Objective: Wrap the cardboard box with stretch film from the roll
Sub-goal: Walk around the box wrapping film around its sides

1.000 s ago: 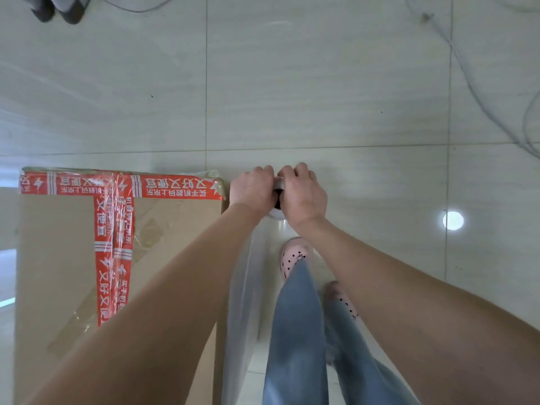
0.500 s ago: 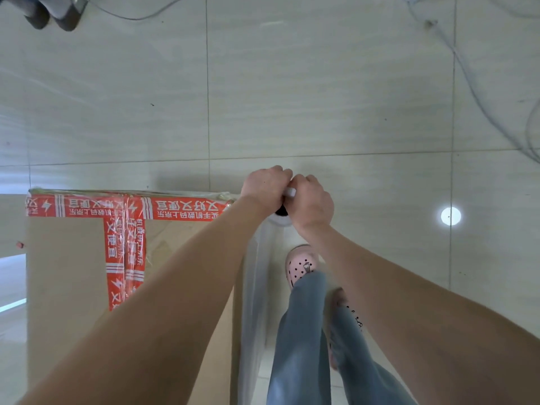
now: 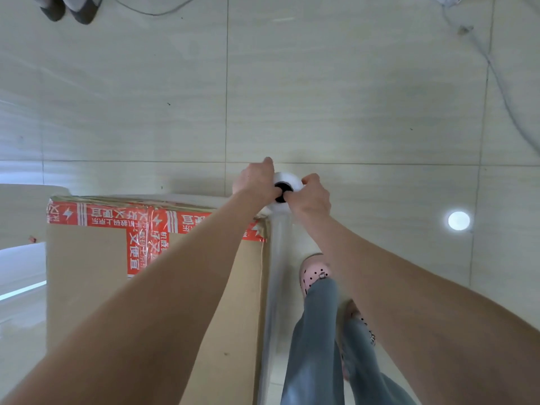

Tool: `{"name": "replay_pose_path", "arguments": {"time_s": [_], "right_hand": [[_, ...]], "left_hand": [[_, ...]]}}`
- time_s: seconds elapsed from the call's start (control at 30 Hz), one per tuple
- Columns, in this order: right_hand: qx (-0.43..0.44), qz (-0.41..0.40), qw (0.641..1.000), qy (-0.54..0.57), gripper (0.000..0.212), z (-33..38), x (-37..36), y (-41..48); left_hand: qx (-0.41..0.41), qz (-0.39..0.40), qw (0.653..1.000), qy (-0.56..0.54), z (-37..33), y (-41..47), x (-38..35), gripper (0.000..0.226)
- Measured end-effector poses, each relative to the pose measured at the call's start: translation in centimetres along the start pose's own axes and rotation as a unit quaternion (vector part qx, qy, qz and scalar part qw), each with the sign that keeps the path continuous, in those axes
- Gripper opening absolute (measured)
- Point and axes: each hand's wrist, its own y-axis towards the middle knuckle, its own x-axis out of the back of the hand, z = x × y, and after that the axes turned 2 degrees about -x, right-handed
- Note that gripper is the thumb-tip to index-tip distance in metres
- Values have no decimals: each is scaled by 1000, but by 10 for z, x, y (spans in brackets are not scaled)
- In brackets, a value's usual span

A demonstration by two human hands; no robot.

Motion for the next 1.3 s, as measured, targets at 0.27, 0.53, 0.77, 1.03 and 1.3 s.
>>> {"name": "replay_pose_path", "arguments": {"time_s": [0.27,0.53,0.77,1.03,1.3], "right_hand": [[84,-55,993,-69,34,16,-3,3],[161,-84,974,-137,35,61,-27,6],[155,-70,971,-167,21,55,-26,6],[206,-43,954,-215,18,71,-23,10],[257,-27,934,-247,35,98,-37,15]], "left_hand": [[-26,-30,999,9,7,10,7,18],[109,-22,984,-143,45,10,14,24],[-44,-63,997,30,36,8,17,41],[-51,-87,994,49,36,16,29,18],[162,-121,965,-168,69,16,31,23]]}}
